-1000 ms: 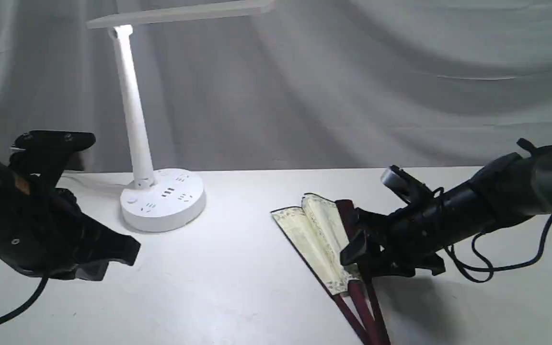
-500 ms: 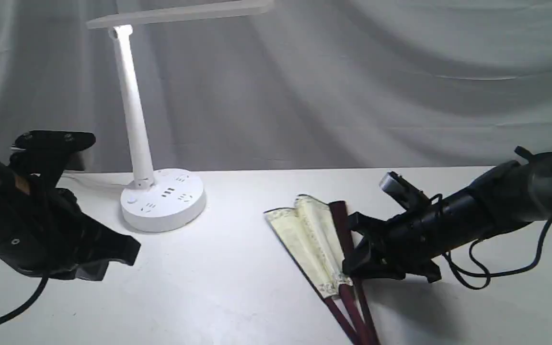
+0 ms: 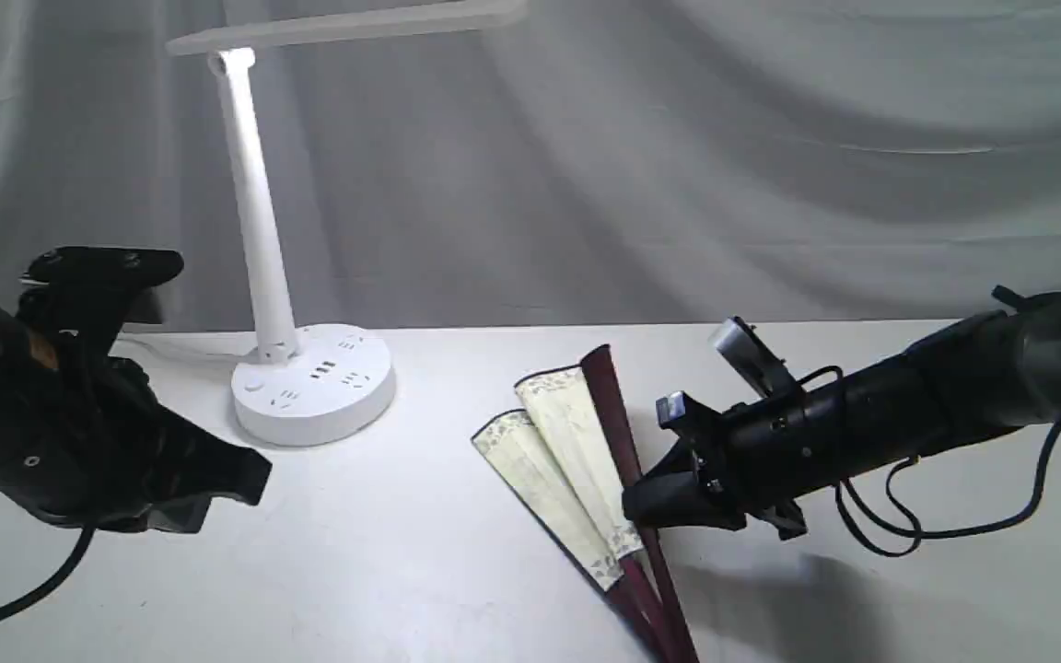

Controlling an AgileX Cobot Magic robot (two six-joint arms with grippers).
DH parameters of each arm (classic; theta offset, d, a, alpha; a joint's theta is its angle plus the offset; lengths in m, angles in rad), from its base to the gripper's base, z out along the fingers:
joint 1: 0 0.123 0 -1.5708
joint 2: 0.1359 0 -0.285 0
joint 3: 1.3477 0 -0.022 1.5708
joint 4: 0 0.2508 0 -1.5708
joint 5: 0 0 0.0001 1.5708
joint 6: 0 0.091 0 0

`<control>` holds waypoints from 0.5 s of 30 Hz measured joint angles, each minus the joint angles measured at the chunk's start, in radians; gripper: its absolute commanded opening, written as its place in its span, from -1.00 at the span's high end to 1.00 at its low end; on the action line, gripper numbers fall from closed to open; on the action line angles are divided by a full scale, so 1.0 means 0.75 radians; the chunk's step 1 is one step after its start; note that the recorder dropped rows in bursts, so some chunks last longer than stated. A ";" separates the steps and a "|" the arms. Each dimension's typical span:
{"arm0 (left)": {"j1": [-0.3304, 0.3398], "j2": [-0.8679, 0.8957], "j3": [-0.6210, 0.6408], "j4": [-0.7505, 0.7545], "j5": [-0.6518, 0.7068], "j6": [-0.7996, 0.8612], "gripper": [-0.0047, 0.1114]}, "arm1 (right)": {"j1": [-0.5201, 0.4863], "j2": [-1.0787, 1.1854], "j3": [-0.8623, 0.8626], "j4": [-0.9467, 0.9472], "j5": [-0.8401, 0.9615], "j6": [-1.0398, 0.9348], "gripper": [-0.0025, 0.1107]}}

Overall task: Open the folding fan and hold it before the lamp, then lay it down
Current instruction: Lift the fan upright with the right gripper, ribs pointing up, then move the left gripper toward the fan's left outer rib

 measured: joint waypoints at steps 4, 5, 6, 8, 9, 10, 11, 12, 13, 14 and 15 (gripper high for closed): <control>0.000 0.000 0.000 0.000 -0.001 0.000 0.92 | -0.011 -0.016 0.000 0.083 0.085 -0.020 0.96; 0.000 0.000 0.000 0.000 -0.001 0.000 0.92 | -0.018 -0.019 0.000 0.124 0.132 -0.038 0.96; 0.000 0.000 0.000 0.000 -0.001 0.000 0.92 | -0.033 -0.019 0.000 0.177 0.182 -0.059 0.96; 0.000 0.000 0.000 0.000 -0.003 0.000 0.92 | -0.059 -0.022 0.000 0.265 0.231 -0.094 0.96; 0.000 0.000 0.000 0.000 -0.005 0.000 0.92 | -0.077 -0.025 0.000 0.302 0.242 -0.104 0.96; 0.000 0.000 0.000 0.000 -0.005 0.000 0.92 | -0.090 -0.030 0.000 0.324 0.244 -0.110 0.96; 0.000 0.000 0.000 0.000 -0.005 0.000 0.92 | -0.097 -0.033 0.000 0.331 0.244 -0.113 0.96; 0.000 0.000 0.000 0.000 -0.005 0.000 0.92 | -0.111 -0.036 0.000 0.336 0.244 -0.113 0.96; 0.000 0.000 0.000 0.000 -0.005 0.000 0.92 | -0.118 -0.039 0.004 0.343 0.244 -0.113 0.96; 0.000 0.000 0.000 0.000 -0.005 0.000 0.92 | -0.124 -0.042 0.012 0.346 0.244 -0.113 0.96; 0.000 0.000 0.000 0.000 -0.007 0.000 0.92 | -0.129 -0.042 0.018 0.346 0.244 -0.116 0.96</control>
